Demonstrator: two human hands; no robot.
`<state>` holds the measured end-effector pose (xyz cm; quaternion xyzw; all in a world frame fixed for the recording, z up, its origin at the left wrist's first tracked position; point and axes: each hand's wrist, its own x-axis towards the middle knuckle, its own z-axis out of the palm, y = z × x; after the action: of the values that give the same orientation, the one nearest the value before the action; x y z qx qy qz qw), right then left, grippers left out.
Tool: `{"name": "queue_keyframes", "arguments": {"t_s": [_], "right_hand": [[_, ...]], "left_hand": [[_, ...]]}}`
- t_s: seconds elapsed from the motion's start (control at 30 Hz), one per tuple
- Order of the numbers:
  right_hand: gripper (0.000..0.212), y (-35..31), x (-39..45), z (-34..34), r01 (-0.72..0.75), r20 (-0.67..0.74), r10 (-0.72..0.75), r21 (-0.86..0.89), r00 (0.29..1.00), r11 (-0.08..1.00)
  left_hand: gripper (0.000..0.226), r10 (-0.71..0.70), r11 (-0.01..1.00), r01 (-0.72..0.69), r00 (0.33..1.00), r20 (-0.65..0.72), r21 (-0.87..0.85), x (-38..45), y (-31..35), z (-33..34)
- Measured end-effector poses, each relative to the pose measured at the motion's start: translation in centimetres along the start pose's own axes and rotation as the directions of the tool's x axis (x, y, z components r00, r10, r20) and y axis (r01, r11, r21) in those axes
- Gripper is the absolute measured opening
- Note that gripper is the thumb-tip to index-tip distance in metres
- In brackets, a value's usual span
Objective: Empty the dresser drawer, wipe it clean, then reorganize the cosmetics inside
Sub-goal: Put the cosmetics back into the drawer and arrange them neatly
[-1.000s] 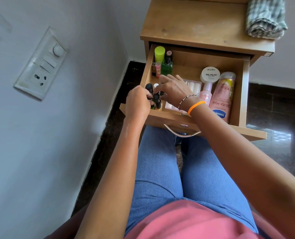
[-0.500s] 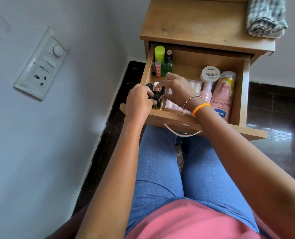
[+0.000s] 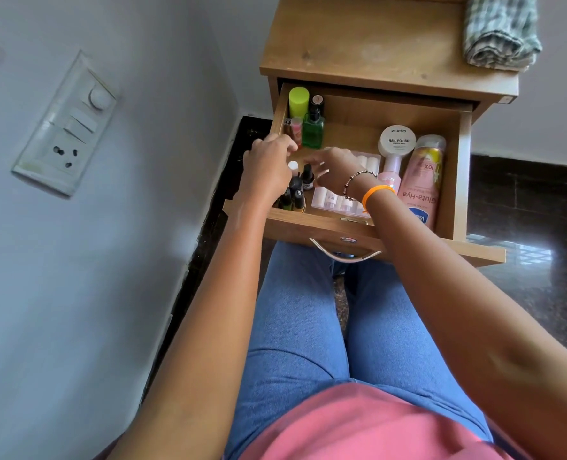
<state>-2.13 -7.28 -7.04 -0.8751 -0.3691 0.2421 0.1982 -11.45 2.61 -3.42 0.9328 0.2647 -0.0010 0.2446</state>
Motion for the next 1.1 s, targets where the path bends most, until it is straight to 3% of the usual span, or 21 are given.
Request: {"name": "queue_keyframes", "arguments": {"t_s": [0.17, 0.4, 0.67, 0.77, 0.93, 1.03, 1.1], "right_hand": [[0.036, -0.2, 0.4, 0.6, 0.019, 0.042, -0.018, -0.014, 0.999, 1.0], [0.029, -0.2, 0.6, 1.1, 0.021, 0.057, -0.017, -0.06, 0.998, 0.998], [0.044, 0.3, -1.1, -0.7, 0.031, 0.031, -0.03, -0.015, 0.999, 0.999], [0.041, 2.2, -3.1, -2.8, -0.008, 0.001, 0.008, -0.09, 1.0, 0.996], [0.039, 5.5, -6.6, -4.9, -0.102, 0.015, 0.108, -0.209, 0.994, 0.973], [0.051, 5.7, -5.7, -4.5, -0.121, 0.073, 0.142, -0.238, 0.987, 0.964], [0.076, 5.7, -4.0, -3.7, -0.102, 0.096, 0.126, -0.226, 0.987, 0.969]], "left_hand": [[0.048, 0.014, 0.985, -0.031, 0.995, 0.1, 0.17, 0.1, 0.6, -0.1], [0.041, 0.019, 0.977, -0.045, 0.992, 0.122, 0.21, 0.1, 0.9, -0.3], [0.051, 0.08, 0.996, -0.081, 0.995, 0.059, 0.022, -0.5, 1.0, 0.3], [0.047, 0.156, 0.986, -0.153, 0.987, 0.033, -0.07, -1.7, 1.8, 0.5], [0.037, 0.226, 0.974, -0.224, 0.949, 0.218, -0.037, -5.6, 3.7, 1.8], [0.041, 0.236, 0.971, -0.235, 0.925, 0.296, -0.041, -7.3, 4.6, 3.2], [0.044, 0.241, 0.97, -0.242, 0.917, 0.318, -0.037, -7.7, 5.0, 3.7]]}}
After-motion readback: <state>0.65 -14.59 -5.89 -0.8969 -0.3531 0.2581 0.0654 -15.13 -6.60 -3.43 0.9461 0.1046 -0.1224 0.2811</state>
